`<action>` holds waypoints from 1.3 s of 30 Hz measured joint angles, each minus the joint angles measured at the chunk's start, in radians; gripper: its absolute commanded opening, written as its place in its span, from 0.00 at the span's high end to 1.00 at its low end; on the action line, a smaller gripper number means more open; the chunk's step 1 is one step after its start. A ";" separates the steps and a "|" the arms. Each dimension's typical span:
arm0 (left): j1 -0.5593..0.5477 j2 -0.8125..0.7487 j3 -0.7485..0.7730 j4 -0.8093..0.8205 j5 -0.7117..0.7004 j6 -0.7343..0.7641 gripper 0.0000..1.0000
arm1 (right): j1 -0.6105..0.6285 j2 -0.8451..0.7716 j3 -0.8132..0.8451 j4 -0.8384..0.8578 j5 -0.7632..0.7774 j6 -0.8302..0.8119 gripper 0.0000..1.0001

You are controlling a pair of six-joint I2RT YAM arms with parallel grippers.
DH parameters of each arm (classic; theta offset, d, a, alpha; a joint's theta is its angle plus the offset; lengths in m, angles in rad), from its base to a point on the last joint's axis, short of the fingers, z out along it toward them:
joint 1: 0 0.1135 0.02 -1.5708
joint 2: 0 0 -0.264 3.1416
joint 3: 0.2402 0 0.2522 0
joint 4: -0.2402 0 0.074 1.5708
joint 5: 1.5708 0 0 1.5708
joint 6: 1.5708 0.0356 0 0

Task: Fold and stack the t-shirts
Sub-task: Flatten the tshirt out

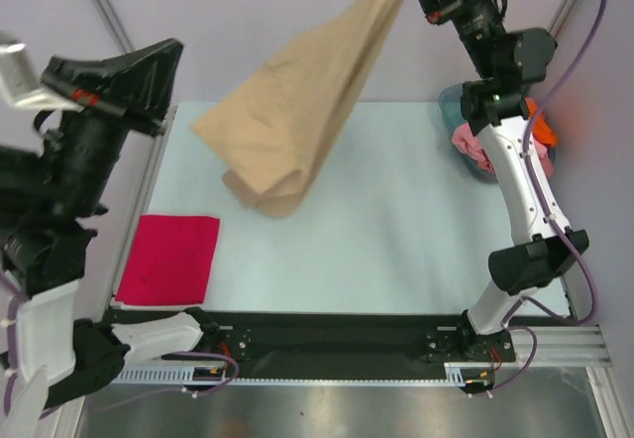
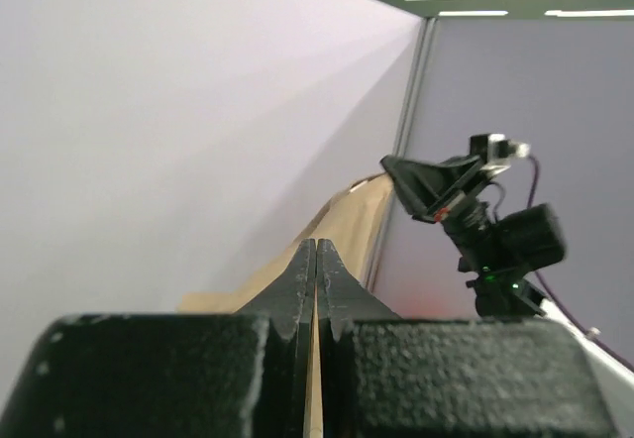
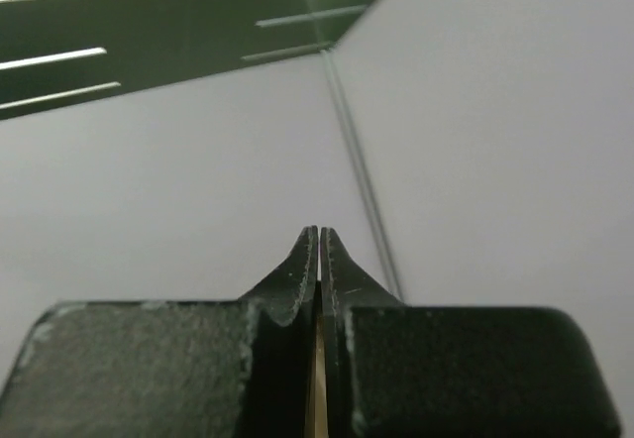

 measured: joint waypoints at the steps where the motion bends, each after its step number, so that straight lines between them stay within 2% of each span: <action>1: 0.000 -0.027 -0.032 0.023 0.011 -0.001 1.00 | -0.029 -0.025 -0.056 -0.003 0.013 0.003 1.00; 5: 0.002 -0.116 -0.214 0.150 0.099 -0.050 1.00 | -0.151 -0.147 -0.388 -0.008 0.026 0.018 1.00; 8: -0.006 -0.116 -0.474 0.289 0.201 -0.140 1.00 | -0.242 -0.212 -0.697 -0.019 0.008 0.010 1.00; 10: -0.023 -0.065 -0.631 0.333 0.229 -0.188 0.98 | -0.291 -0.234 -0.886 -0.054 -0.002 -0.008 1.00; 12: -0.046 0.033 -0.771 0.337 0.235 -0.234 0.91 | -0.336 -0.235 -1.038 -0.133 -0.010 -0.035 0.99; 13: -0.053 0.087 -0.813 0.328 0.233 -0.248 0.81 | -0.354 -0.235 -1.089 -0.168 -0.007 -0.053 0.98; 15: -0.060 0.214 -0.892 0.260 0.219 -0.280 0.77 | -0.395 -0.235 -1.169 -0.278 0.005 -0.103 0.92; 18: -0.051 0.296 -0.955 0.174 0.204 -0.316 0.74 | -0.433 -0.235 -1.185 -0.402 0.042 -0.178 0.84; 22: 0.010 0.274 -1.003 0.173 0.202 -0.372 0.70 | -0.440 -0.227 -1.091 -0.578 0.126 -0.300 0.80; 27: 0.203 0.175 -1.116 0.231 0.218 -0.478 0.63 | -0.427 -0.140 -0.881 -0.755 0.254 -0.426 0.51; 28: 0.250 0.168 -1.138 0.238 0.227 -0.500 0.62 | -0.420 -0.134 -0.859 -0.779 0.292 -0.448 0.41; 29: 0.294 0.168 -1.155 0.247 0.235 -0.520 0.60 | -0.407 -0.133 -0.854 -0.793 0.319 -0.462 0.38; 33: 0.418 0.207 -1.221 0.281 0.263 -0.586 0.54 | -0.280 -0.136 -0.870 -0.811 0.377 -0.486 0.32; 39: 0.481 0.298 -1.266 0.341 0.265 -0.660 0.55 | 0.006 -0.148 -1.046 -0.659 0.412 -0.358 0.31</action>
